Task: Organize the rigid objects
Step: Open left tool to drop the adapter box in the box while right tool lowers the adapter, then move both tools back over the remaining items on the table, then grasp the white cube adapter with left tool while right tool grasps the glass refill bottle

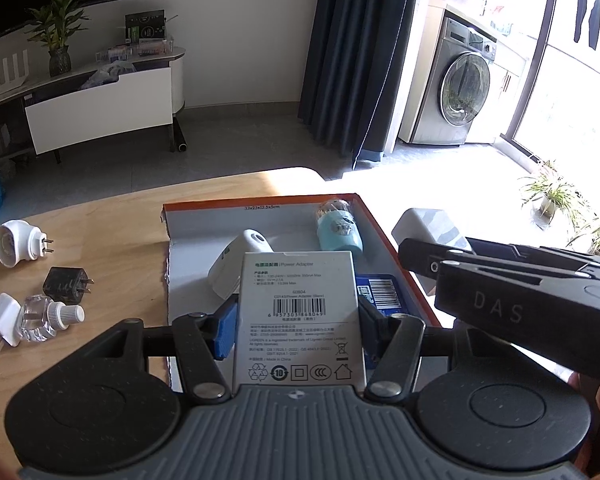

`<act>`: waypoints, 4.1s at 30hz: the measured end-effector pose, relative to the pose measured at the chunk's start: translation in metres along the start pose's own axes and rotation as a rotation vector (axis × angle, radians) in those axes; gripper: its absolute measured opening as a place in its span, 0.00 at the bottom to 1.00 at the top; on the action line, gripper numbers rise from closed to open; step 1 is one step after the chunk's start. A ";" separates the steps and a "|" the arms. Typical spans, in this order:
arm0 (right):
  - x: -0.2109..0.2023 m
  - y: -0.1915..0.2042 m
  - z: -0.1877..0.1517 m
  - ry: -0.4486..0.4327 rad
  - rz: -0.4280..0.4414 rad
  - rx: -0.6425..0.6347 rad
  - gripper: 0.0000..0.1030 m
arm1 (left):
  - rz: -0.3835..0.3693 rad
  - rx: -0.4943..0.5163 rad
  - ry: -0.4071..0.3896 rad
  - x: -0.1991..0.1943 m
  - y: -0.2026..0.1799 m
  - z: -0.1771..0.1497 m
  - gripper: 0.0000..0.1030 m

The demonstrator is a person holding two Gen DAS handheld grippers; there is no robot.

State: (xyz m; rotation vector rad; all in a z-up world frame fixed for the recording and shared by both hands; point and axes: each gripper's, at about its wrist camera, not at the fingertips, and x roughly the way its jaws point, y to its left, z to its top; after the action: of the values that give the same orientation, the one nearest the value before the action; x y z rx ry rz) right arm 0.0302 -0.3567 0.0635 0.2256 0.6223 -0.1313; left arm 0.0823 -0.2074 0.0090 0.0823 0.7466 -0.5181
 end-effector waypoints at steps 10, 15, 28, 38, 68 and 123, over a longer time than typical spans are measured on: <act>0.033 0.002 0.009 0.050 0.018 -0.022 0.49 | -0.012 -0.013 0.037 0.019 0.004 0.006 0.58; 0.053 0.002 0.012 0.088 0.033 -0.021 0.49 | -0.016 -0.025 0.055 0.026 0.009 0.007 0.58; 0.047 -0.014 0.022 0.002 0.035 0.046 0.52 | -0.041 -0.031 0.093 0.041 0.006 0.010 0.58; 0.016 -0.026 0.021 -0.062 -0.013 0.051 0.53 | -0.101 -0.016 0.070 0.050 -0.009 0.024 0.70; 0.021 0.053 0.003 0.012 0.076 -0.058 0.78 | 0.151 -0.148 0.037 -0.016 0.079 0.008 0.88; 0.049 0.135 -0.035 0.135 0.237 -0.148 0.78 | 0.290 -0.106 0.048 0.014 0.264 -0.041 0.85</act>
State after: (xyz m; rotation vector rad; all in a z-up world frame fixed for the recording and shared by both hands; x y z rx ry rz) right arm 0.0760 -0.2198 0.0301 0.1640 0.7313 0.1592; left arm 0.1917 0.0271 -0.0594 0.1026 0.7919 -0.2005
